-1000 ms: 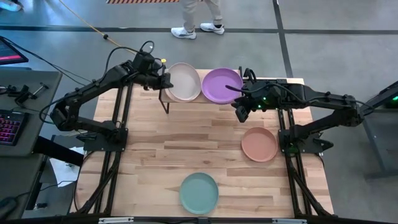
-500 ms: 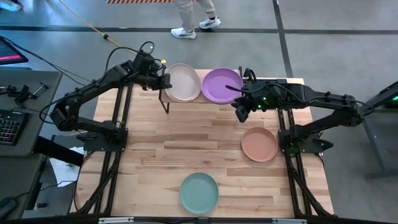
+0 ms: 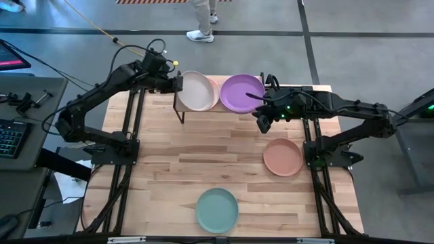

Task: Place and stack plates onto a shelf
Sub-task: Stack the white plate on top of the light brown plate on the shelf, then stack the orange plate on the white plate on the shelf

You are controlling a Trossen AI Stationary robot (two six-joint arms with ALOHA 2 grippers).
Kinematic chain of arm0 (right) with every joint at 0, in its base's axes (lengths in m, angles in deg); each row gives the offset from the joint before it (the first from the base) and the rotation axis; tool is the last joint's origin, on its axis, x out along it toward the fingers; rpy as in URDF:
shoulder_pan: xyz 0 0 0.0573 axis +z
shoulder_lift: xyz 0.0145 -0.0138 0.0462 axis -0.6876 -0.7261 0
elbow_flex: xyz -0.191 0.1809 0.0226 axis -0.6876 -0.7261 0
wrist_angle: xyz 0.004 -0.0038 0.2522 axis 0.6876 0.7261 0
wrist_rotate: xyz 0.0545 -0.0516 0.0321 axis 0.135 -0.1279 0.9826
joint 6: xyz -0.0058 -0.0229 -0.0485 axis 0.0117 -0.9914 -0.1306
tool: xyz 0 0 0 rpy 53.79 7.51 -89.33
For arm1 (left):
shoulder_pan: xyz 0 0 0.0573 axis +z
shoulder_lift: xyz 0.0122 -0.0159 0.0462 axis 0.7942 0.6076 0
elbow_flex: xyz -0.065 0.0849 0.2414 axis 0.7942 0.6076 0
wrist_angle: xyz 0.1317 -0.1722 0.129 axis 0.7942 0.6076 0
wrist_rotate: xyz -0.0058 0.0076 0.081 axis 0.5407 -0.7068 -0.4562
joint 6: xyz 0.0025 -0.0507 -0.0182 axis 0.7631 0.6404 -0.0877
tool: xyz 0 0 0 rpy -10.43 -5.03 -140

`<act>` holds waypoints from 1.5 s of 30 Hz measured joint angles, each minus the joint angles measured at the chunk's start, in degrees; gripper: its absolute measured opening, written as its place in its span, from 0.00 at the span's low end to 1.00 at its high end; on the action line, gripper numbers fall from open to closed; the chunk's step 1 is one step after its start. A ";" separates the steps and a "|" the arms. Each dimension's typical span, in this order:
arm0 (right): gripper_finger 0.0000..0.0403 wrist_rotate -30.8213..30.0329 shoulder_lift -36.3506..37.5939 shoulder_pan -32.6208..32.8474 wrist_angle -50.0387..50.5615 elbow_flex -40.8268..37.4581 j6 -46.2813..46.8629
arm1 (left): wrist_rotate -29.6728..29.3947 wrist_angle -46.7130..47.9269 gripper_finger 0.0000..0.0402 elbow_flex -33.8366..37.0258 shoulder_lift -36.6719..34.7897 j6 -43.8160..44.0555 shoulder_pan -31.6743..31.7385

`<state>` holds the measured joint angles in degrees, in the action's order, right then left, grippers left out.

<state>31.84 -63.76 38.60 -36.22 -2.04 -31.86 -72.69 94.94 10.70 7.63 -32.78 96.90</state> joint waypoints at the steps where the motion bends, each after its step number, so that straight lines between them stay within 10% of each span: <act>1: 0.27 0.00 0.00 0.00 0.00 0.00 0.00 | -0.48 0.88 0.24 0.14 0.50 -0.07 0.00; 45: 0.27 -2.58 0.00 3.30 0.00 0.00 2.10 | -4.96 10.73 0.24 -6.96 9.90 -7.17 -3.70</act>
<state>29.26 -63.76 41.90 -36.22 -2.04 -29.76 -77.65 105.67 3.74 17.54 -39.95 93.20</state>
